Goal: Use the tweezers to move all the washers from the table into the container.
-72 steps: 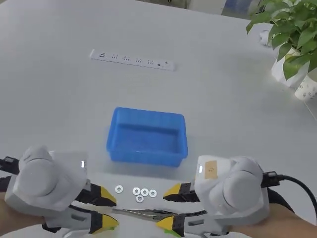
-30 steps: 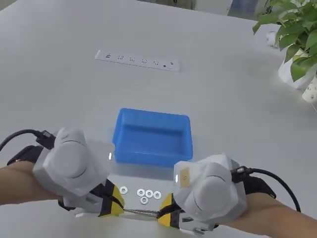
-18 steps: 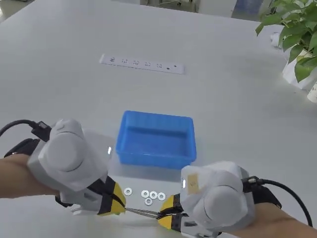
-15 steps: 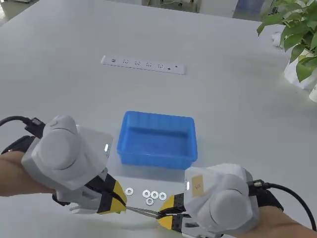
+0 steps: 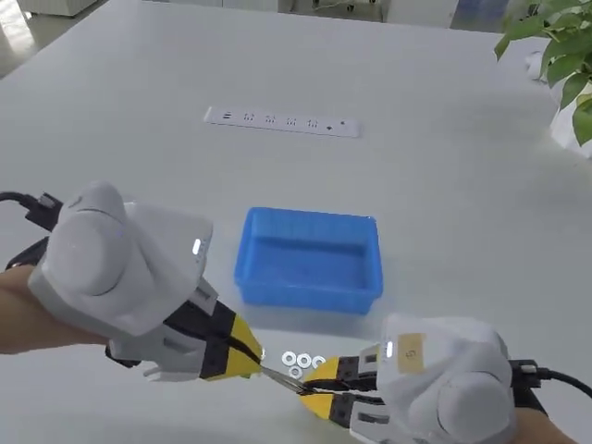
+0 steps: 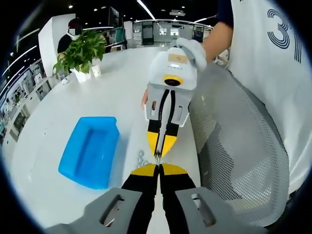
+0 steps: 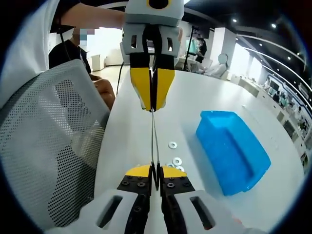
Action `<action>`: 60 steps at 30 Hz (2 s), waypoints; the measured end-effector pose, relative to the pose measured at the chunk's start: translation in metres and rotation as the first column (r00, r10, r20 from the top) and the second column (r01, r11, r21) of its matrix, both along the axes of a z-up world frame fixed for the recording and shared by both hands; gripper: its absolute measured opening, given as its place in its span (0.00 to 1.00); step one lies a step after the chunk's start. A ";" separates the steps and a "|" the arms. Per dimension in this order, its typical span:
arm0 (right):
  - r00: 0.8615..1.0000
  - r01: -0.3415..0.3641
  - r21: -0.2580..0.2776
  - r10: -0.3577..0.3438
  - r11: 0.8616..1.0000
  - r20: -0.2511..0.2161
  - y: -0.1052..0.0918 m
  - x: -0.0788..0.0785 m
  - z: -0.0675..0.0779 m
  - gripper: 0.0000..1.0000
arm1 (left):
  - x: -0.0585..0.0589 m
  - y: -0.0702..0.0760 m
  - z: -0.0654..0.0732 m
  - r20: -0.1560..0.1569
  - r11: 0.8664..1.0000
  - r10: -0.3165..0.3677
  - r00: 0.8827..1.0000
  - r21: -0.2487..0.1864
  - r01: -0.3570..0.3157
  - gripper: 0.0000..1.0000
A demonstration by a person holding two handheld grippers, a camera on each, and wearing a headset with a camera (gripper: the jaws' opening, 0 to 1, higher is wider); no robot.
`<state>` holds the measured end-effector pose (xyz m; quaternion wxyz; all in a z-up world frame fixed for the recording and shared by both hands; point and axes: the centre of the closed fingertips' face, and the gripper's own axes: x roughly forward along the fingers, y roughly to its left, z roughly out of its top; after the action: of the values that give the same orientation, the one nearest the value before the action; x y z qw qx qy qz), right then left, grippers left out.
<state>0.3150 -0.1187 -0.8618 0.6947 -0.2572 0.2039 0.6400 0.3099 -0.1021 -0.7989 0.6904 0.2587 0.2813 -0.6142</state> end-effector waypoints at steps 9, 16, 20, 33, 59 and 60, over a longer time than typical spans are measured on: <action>1.000 0.023 0.051 -0.023 0.998 -0.009 -0.007 0.001 0.004 0.06 | 0.002 -0.024 0.012 0.025 0.997 0.008 1.000 -0.083 -0.006 0.06; 1.000 0.014 0.066 -0.014 0.998 0.003 -0.010 0.000 0.006 0.06 | 0.002 -0.037 0.010 0.049 0.993 -0.037 0.998 -0.114 0.043 0.06; 1.000 0.003 0.068 -0.003 0.998 0.002 -0.010 -0.001 0.006 0.06 | 0.000 -0.038 0.007 0.046 0.992 -0.050 0.998 -0.115 0.055 0.06; 1.000 -0.013 0.085 0.015 0.996 -0.021 -0.015 0.001 0.005 0.06 | 0.006 -0.032 0.000 0.047 0.989 -0.017 0.999 -0.144 0.023 0.07; 1.000 -0.023 0.081 0.021 0.996 0.022 -0.006 0.002 0.008 0.07 | 0.005 -0.047 0.010 0.069 0.977 -0.014 0.998 -0.210 0.028 0.05; 1.000 -0.021 0.081 0.019 0.996 0.020 -0.006 0.002 0.007 0.07 | 0.006 -0.049 0.010 0.074 0.975 -0.008 0.997 -0.220 0.024 0.05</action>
<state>0.3173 -0.1252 -0.8544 0.7002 -0.2367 0.1684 0.6522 0.3162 -0.1509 -0.7884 0.7197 0.2049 0.1837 -0.6374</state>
